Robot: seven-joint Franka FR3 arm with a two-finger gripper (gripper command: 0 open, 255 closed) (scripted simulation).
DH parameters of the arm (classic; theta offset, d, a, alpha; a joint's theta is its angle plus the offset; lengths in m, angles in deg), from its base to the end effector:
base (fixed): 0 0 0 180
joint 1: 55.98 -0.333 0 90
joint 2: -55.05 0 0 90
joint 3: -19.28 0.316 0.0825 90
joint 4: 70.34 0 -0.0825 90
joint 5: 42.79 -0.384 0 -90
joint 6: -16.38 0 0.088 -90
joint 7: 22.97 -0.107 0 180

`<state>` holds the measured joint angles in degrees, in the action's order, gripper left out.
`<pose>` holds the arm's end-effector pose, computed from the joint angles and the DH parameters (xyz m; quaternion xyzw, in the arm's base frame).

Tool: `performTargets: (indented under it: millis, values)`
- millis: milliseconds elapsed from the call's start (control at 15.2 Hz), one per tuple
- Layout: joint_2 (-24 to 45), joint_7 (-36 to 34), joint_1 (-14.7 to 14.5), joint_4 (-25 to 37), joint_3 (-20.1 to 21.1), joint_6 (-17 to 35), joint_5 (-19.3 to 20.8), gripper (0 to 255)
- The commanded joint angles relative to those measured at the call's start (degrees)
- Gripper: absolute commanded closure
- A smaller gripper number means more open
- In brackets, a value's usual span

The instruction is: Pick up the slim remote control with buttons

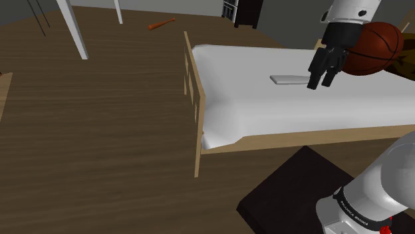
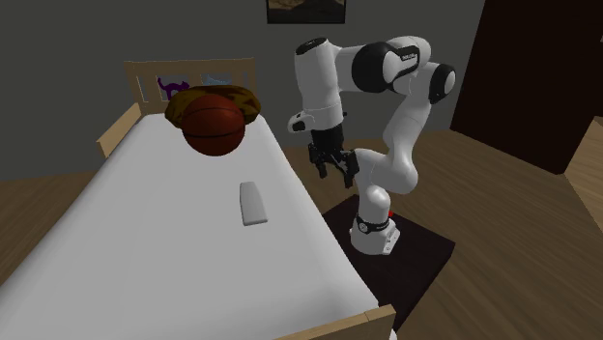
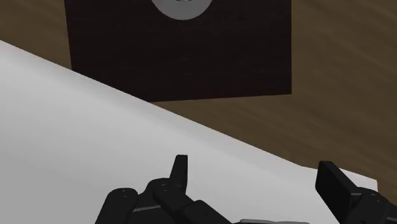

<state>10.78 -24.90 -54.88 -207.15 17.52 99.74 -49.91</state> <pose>0.2958 -0.0027 0.5637 -0.9936 0.0341 0.0797 0.0730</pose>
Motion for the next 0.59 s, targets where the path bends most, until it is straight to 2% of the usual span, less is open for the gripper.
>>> performTargets:
  millis: [0,528]
  values:
    - [0.0,0.0,0.0,0.0,0.0,0.0,0.0,0]
    - [3.4,31.4,-4.1,-0.3,-12.5,6.6,13.0,0]
